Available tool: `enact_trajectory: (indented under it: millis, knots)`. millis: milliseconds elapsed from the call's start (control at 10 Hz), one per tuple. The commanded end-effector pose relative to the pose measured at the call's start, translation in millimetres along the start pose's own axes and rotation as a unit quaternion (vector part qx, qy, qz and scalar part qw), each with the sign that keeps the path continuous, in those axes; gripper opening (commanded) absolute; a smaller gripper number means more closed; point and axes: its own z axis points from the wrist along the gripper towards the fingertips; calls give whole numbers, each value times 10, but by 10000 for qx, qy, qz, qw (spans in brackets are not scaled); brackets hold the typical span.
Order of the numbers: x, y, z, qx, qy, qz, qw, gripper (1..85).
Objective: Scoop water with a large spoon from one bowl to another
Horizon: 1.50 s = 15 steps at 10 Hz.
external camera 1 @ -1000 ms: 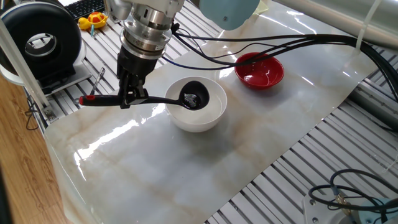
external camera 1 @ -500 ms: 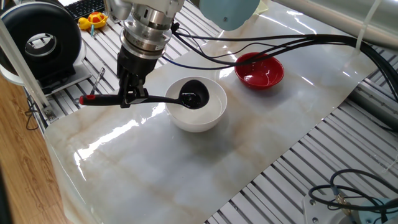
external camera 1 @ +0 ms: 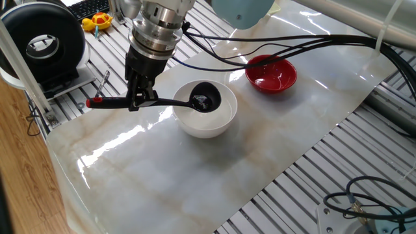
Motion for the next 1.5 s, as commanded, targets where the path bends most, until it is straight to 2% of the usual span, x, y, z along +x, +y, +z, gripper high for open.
enact_trajectory:
  millis: [0, 1400]
  knots:
    - [12, -22, -38, 37, -16, 103, 9999, 13]
    - [-26, -79, -39, 113, -117, 239, 9996, 13]
